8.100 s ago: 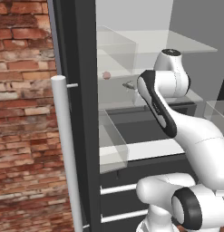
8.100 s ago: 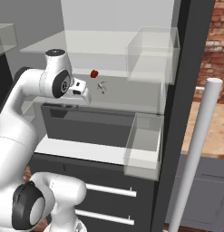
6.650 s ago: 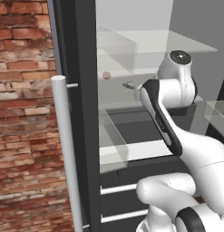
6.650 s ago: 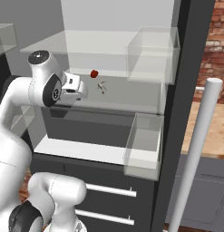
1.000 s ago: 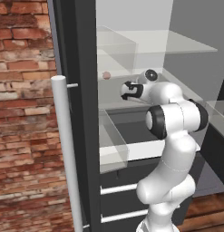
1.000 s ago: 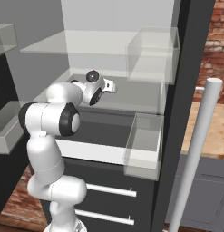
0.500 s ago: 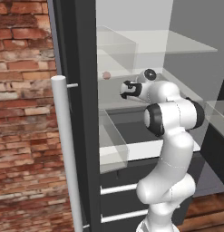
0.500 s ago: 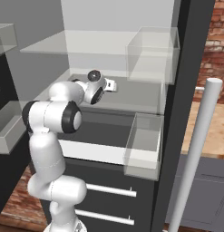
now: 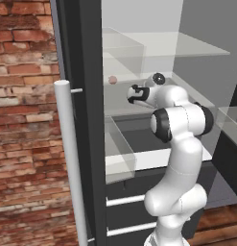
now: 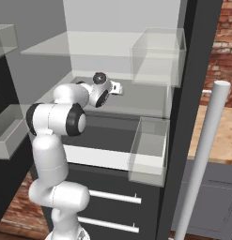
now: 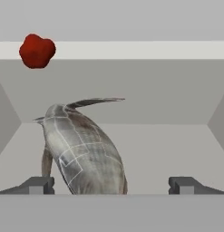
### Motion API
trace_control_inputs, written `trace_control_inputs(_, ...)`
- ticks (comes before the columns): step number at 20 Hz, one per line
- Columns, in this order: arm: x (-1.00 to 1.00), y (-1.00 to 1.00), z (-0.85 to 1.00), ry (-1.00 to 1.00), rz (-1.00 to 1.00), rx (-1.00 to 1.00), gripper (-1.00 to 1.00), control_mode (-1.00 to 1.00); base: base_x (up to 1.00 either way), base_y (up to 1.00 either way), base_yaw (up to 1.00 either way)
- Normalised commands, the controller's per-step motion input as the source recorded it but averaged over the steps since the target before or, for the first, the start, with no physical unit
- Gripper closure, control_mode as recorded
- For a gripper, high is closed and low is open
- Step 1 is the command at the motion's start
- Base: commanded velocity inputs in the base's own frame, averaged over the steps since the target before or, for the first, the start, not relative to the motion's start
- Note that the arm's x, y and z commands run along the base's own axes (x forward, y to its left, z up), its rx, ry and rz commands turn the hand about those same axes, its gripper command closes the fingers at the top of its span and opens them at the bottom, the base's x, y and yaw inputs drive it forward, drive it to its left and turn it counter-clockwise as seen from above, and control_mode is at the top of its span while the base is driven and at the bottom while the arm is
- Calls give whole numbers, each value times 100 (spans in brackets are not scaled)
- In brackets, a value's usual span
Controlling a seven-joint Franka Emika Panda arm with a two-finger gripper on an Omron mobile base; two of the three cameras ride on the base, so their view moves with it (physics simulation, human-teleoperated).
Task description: Take the fish out of the fridge, briefly rinse it in the sink, and place it on the tray next to the sink.
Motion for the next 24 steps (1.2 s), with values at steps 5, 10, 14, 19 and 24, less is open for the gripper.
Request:
trace_control_inputs(5, 17, -1, -15, 0, 0, 0, -100, -100, 0, 0, 0)
trace_control_inputs(10, 13, 0, -12, 0, 0, 0, 100, -100, 0, 0, 0)
trace_control_inputs(14, 0, 0, 0, 0, 0, 0, 100, -100, 0, 0, 0)
trace_control_inputs(19, 0, 0, 0, 0, 0, 0, 100, -100, 0, 0, 0)
trace_control_inputs(24, -5, 2, 0, 0, 0, 0, 100, -100, 0, 0, 0)
